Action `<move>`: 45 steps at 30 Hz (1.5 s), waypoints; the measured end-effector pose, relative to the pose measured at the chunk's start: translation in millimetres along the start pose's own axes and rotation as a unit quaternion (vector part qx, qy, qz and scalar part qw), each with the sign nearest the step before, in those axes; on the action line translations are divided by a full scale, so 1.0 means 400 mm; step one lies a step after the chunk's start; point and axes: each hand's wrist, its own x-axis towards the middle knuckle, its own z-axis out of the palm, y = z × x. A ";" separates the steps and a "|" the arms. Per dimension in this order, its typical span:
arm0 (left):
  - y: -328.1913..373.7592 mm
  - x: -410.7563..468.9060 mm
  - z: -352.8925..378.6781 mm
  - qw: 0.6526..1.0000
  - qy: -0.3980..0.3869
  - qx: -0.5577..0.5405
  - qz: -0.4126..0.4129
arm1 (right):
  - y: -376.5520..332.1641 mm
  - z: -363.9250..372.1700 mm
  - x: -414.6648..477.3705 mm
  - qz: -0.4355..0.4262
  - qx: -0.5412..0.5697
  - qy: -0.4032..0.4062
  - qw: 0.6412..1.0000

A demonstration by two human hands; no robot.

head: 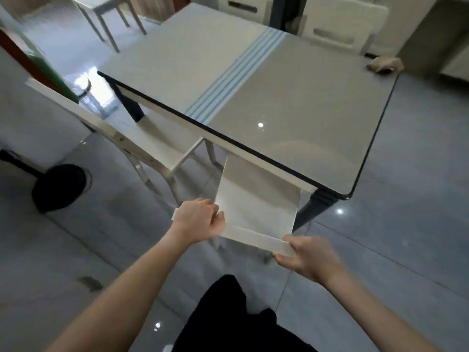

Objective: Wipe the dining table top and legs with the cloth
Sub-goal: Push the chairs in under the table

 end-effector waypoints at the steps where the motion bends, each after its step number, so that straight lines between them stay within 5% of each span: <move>1: -0.004 -0.001 0.000 1.000 0.006 0.000 0.007 | -0.006 0.002 0.001 0.004 -0.001 0.001 1.000; 16: -0.269 0.052 -0.039 0.995 0.007 0.016 0.096 | -0.264 0.043 0.105 0.094 0.006 -0.001 0.996; 27: -0.437 0.084 -0.063 0.991 -0.014 -0.012 0.135 | -0.519 0.091 0.182 0.246 -0.045 0.120 0.961; 45: -0.367 0.105 -0.089 0.990 -0.077 -0.028 0.114 | -0.405 0.088 0.182 0.224 -0.081 0.162 0.958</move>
